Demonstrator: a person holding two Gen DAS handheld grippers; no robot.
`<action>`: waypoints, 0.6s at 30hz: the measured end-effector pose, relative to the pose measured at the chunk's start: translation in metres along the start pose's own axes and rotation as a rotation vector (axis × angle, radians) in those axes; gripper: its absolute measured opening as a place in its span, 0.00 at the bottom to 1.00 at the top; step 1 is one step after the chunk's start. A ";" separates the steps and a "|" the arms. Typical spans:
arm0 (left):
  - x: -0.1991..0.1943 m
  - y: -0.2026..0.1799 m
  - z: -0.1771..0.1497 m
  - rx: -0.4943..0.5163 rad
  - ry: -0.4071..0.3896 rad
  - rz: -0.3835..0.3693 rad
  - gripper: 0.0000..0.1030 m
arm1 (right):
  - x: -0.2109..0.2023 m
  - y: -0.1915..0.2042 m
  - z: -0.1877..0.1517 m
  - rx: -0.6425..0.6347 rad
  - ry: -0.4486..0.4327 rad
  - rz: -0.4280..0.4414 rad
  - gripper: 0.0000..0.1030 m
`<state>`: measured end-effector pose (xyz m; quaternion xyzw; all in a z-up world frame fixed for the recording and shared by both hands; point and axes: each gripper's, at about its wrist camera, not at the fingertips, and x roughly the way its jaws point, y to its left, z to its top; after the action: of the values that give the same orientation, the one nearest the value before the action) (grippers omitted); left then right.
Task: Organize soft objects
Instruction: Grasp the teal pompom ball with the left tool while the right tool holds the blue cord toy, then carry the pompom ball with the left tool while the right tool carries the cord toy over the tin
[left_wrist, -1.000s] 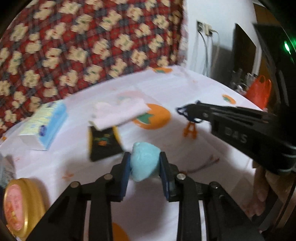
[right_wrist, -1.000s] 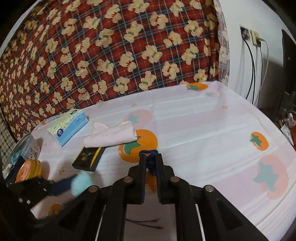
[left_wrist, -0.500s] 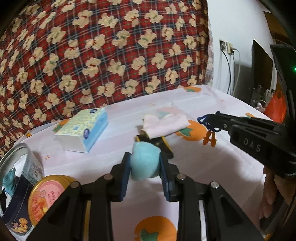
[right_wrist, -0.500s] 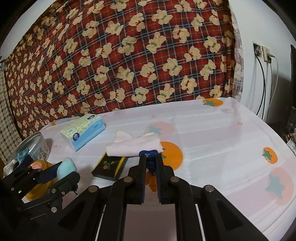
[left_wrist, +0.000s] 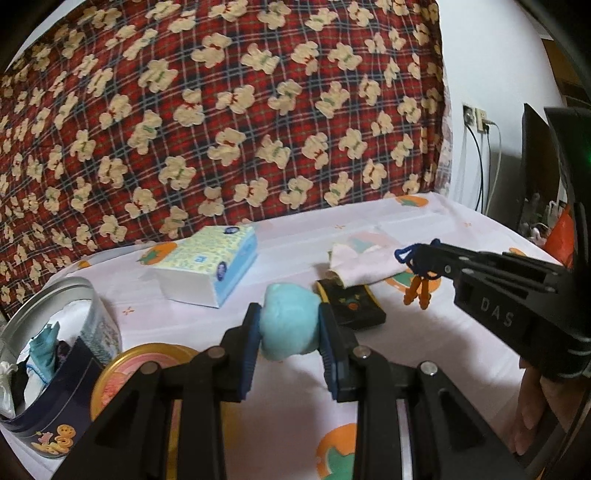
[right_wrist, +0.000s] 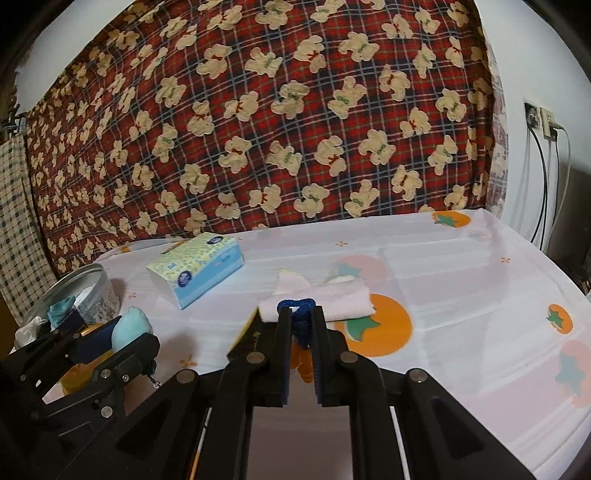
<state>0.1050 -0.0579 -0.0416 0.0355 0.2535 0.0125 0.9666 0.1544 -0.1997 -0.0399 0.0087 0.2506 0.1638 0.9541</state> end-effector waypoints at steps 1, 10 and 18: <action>-0.001 0.002 0.000 -0.002 -0.005 0.004 0.28 | 0.000 0.002 0.000 0.000 -0.004 0.002 0.10; -0.010 0.024 -0.004 -0.048 -0.051 0.046 0.28 | 0.001 0.024 -0.001 -0.017 -0.030 0.016 0.10; -0.016 0.049 -0.008 -0.104 -0.071 0.069 0.28 | 0.000 0.041 -0.001 -0.035 -0.055 0.033 0.10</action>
<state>0.0865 -0.0097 -0.0372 -0.0056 0.2167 0.0577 0.9745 0.1414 -0.1611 -0.0368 0.0007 0.2213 0.1833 0.9578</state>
